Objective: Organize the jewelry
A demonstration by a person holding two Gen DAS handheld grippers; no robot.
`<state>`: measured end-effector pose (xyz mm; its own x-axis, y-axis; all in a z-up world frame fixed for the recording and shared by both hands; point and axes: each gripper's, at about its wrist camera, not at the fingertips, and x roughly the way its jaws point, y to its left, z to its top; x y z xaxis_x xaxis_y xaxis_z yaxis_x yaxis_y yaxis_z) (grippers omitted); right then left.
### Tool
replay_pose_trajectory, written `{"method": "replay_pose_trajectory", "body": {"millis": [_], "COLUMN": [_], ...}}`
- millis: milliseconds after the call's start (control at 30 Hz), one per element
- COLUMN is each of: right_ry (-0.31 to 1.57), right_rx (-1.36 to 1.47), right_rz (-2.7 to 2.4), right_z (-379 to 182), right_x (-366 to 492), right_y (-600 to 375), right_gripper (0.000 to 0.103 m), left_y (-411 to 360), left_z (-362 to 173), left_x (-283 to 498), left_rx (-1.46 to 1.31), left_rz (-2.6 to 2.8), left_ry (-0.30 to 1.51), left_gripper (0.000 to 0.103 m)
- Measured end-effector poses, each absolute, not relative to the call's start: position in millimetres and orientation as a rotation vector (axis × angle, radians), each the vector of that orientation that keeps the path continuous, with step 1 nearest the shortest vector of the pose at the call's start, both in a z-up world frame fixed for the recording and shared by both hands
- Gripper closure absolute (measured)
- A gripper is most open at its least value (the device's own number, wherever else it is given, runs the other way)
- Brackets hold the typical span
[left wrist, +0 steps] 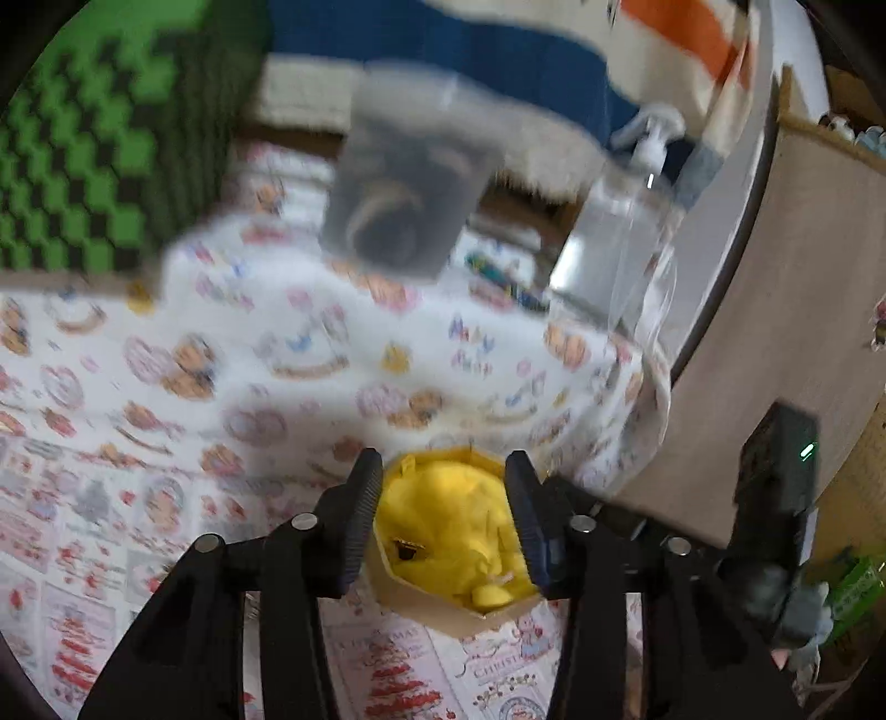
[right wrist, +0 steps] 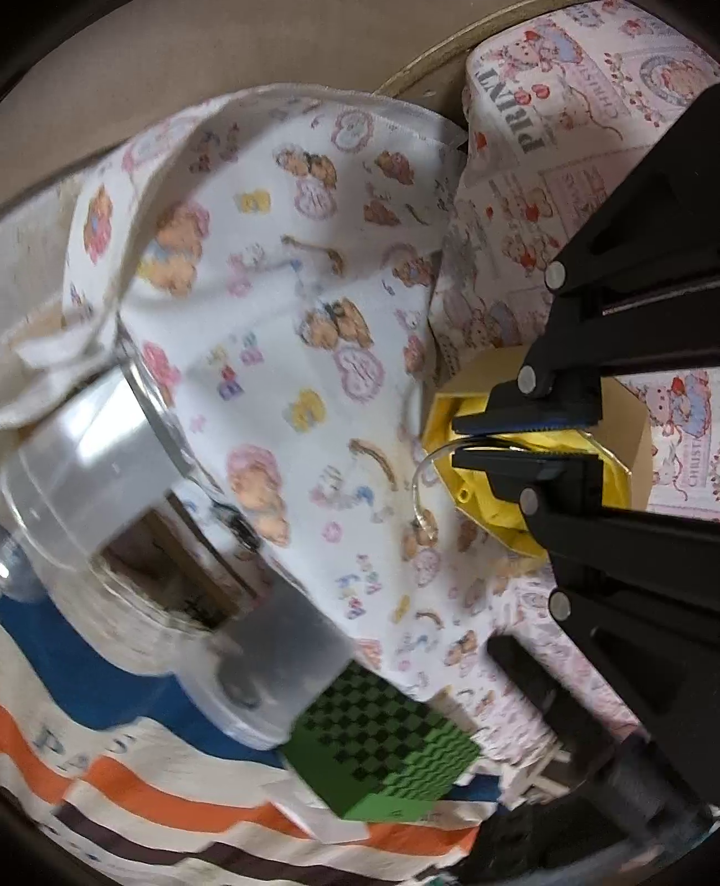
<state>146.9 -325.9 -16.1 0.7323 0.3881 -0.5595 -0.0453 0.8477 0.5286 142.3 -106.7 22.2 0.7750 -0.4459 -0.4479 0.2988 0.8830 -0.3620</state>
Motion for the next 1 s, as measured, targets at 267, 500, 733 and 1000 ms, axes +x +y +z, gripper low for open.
{"method": "replay_pose_trajectory", "body": {"millis": [267,500,733,1000], "right_ry": [0.680,0.627,0.604,0.646], "right_rx": [0.478,0.447,0.338,0.338], "right_rz": [0.263,0.274,0.245,0.210], "right_z": [-3,19,26,18], "right_x": [138,120,103,105], "right_y": [-321,-314,-296,-295], "right_gripper": [0.092,0.078,0.056,0.045], "left_y": [-81,-51,-22,-4], "left_z": [52,50,23,-3], "left_x": [121,99,109,133], "left_rx": [-0.229,-0.112,-0.139,-0.209], "left_rz": [-0.285,-0.128,-0.062,-0.011], "left_ry": [0.444,0.407,0.517,0.659], "left_gripper": [0.041,0.019,0.018,0.021]}}
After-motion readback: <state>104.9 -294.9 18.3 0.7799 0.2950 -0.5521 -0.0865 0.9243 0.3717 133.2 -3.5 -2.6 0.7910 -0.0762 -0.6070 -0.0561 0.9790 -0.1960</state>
